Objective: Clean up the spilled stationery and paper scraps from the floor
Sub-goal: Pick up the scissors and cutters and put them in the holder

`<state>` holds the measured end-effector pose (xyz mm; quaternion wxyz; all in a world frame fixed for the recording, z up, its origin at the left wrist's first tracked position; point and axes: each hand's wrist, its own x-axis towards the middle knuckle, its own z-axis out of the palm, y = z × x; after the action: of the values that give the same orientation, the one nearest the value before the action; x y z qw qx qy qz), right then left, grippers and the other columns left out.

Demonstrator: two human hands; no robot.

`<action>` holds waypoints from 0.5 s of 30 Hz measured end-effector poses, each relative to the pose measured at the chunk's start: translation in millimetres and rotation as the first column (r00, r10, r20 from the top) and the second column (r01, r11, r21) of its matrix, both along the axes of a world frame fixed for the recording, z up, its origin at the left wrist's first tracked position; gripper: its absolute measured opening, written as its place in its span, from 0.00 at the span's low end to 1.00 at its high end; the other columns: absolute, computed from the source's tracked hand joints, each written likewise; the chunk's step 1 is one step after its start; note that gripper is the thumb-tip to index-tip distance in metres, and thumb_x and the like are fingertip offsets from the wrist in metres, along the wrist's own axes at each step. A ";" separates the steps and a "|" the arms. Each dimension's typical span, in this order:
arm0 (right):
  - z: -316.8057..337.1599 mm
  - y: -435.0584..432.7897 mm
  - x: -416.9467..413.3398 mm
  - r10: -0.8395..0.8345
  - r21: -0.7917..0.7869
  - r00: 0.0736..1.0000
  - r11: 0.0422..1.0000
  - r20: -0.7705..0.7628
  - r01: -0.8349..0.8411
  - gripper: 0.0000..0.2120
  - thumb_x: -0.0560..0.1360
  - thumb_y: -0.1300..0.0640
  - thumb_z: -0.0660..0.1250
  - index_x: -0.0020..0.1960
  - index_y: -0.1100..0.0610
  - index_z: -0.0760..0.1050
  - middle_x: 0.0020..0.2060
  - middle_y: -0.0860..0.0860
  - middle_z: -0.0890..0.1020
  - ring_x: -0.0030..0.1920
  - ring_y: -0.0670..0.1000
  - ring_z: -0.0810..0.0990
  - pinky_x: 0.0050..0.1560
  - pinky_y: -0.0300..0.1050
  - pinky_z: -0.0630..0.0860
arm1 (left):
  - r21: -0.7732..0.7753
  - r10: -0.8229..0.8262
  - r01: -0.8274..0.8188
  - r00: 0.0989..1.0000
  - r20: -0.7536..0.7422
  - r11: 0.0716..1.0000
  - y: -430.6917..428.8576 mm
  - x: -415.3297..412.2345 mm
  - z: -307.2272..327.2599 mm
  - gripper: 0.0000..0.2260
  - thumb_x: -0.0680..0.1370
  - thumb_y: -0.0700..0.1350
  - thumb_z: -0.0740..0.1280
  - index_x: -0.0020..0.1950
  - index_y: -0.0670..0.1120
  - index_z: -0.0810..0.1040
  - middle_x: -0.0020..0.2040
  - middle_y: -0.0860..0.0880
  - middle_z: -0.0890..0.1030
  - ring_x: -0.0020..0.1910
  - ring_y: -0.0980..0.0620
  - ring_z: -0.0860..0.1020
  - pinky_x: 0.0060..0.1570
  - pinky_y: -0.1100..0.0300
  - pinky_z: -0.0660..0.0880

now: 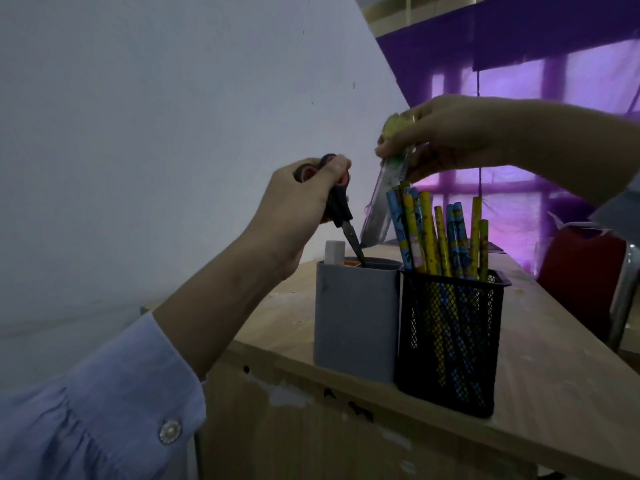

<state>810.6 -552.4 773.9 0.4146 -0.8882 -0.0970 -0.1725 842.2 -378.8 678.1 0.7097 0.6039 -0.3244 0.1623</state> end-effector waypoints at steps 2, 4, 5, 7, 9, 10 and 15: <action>-4.1 1.8 1.9 0.000 -0.051 1.000 0.999 -0.015 -0.001 0.23 0.61 0.56 0.74 0.54 0.62 0.77 0.43 0.56 0.84 0.38 0.51 0.84 0.38 0.40 0.82 | 0.034 0.027 -0.027 1.000 0.000 0.999 -2.4 -0.6 -2.8 0.12 0.79 0.46 0.64 0.54 0.38 0.79 0.46 0.45 0.79 0.43 0.49 0.78 0.54 0.51 0.78; -7.8 3.5 3.3 -0.017 -0.096 1.000 0.995 -0.024 0.015 0.19 0.63 0.57 0.74 0.52 0.61 0.78 0.42 0.55 0.84 0.38 0.51 0.83 0.38 0.40 0.82 | 0.058 0.049 -0.049 0.999 -0.003 0.997 -4.2 -1.5 -4.9 0.13 0.79 0.47 0.64 0.54 0.37 0.79 0.47 0.43 0.80 0.45 0.47 0.78 0.55 0.48 0.77; -8.8 4.1 3.5 -0.025 -0.109 0.999 0.994 -0.026 0.022 0.14 0.66 0.58 0.74 0.50 0.60 0.78 0.41 0.54 0.84 0.38 0.51 0.82 0.37 0.39 0.81 | 0.071 0.056 -0.055 0.998 -0.008 0.996 -5.0 -1.8 -5.8 0.13 0.79 0.47 0.64 0.54 0.37 0.79 0.48 0.41 0.80 0.46 0.45 0.78 0.57 0.47 0.77; -9.0 4.4 2.0 -0.038 -0.124 0.999 0.992 -0.020 0.035 0.08 0.69 0.59 0.73 0.47 0.59 0.79 0.37 0.52 0.84 0.37 0.50 0.82 0.34 0.38 0.80 | 0.106 0.059 -0.057 0.998 -0.021 0.993 -6.2 -1.8 -7.3 0.14 0.79 0.48 0.64 0.54 0.38 0.79 0.52 0.38 0.81 0.49 0.42 0.78 0.58 0.44 0.76; -7.3 3.5 -0.9 -0.044 -0.143 0.999 0.989 -0.013 0.042 0.08 0.70 0.60 0.72 0.48 0.59 0.78 0.37 0.52 0.83 0.36 0.49 0.82 0.33 0.38 0.80 | 0.145 0.054 -0.050 0.998 -0.023 0.988 -6.7 -2.4 -8.7 0.15 0.79 0.49 0.64 0.54 0.37 0.79 0.54 0.37 0.80 0.49 0.42 0.77 0.58 0.43 0.74; -6.7 3.0 -2.3 -0.043 -0.155 0.999 0.987 -0.008 0.041 0.09 0.70 0.60 0.72 0.49 0.59 0.78 0.38 0.52 0.83 0.35 0.49 0.82 0.33 0.38 0.80 | 0.159 0.053 -0.050 0.998 -0.020 0.986 -6.9 -2.4 -9.3 0.16 0.79 0.49 0.63 0.54 0.36 0.78 0.53 0.37 0.80 0.48 0.42 0.76 0.58 0.42 0.73; -5.0 1.1 -5.7 -0.037 -0.236 0.999 0.971 -0.002 0.035 0.08 0.70 0.59 0.71 0.49 0.57 0.77 0.44 0.55 0.81 0.41 0.52 0.82 0.36 0.38 0.81 | 0.210 0.098 -0.100 0.995 0.019 0.973 -7.6 -1.0 -9.7 0.12 0.79 0.50 0.62 0.53 0.43 0.80 0.53 0.44 0.81 0.55 0.45 0.77 0.56 0.51 0.73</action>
<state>804.9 -551.3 768.9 0.3033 -0.9334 -0.0994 -0.1642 841.2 -386.4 668.4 0.6314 0.6905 -0.3121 0.1647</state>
